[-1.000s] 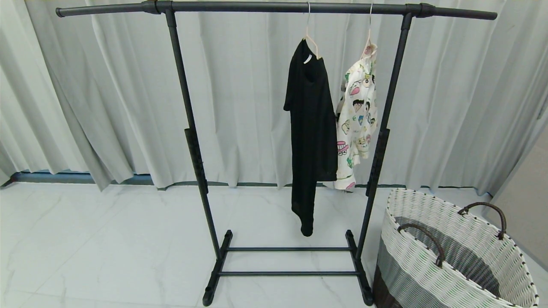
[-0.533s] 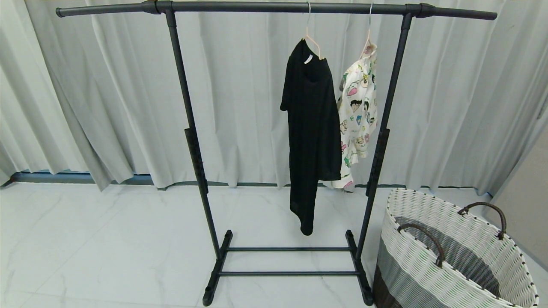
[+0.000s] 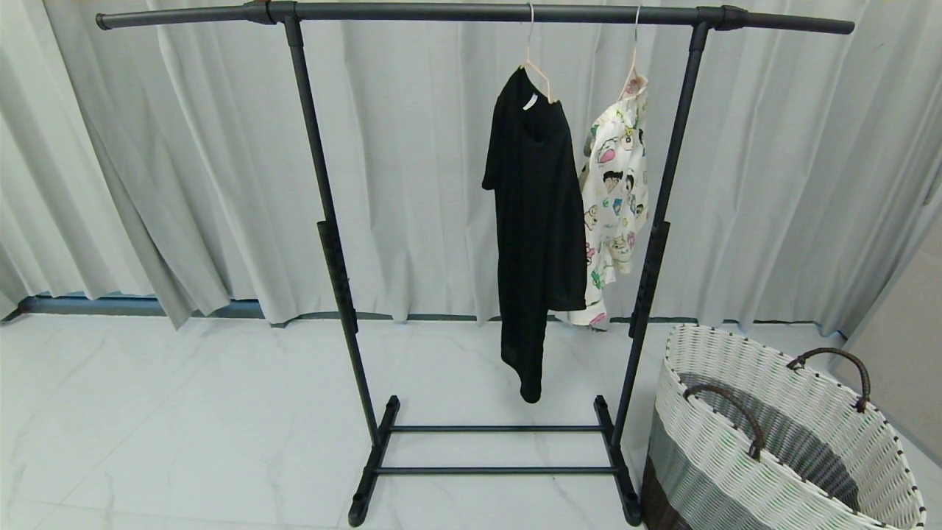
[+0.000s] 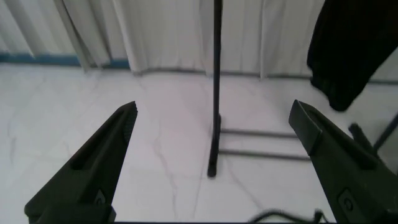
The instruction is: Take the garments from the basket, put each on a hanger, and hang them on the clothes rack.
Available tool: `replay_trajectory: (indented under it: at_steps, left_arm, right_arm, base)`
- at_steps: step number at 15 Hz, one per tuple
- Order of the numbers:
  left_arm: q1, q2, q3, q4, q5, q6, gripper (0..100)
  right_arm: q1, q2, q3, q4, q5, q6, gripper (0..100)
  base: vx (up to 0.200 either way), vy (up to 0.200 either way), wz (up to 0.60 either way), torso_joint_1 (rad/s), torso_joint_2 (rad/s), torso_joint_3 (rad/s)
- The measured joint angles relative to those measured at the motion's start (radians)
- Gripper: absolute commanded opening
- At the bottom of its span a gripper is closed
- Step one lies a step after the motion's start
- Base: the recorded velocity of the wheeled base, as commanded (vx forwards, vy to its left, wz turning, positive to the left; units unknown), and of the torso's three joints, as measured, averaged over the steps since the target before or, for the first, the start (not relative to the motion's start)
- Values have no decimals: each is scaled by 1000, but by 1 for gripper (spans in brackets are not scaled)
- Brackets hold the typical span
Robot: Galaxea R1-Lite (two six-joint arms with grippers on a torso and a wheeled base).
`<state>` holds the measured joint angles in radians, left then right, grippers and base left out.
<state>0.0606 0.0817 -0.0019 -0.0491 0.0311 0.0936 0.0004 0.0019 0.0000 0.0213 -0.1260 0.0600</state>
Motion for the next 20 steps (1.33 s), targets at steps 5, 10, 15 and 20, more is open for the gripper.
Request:
replay_trajectory:
  at_steps: [5, 10, 15, 20]
  left_arm:
    - [-94, 11, -2, 65, 4, -22, 100]
    - [-110, 2, -3, 63, 4, -34, 100]
    - [-85, -25, -3, 60, 4, -37, 100]
    - [-58, -74, 1, 42, 4, -55, 100]
  right_arm:
    - [0, 0, 0, 0, 0, 0, 100]
    - [1, 0, 0, 0, 0, 0, 100]
    - [0, 0, 0, 0, 0, 0, 100]
    - [1, 0, 0, 0, 0, 0, 100]
  base:
    - [0, 0, 0, 0, 0, 0]
    - [0, 0, 0, 0, 0, 0]
    - [0, 0, 0, 0, 0, 0]
    - [0, 0, 0, 0, 0, 0]
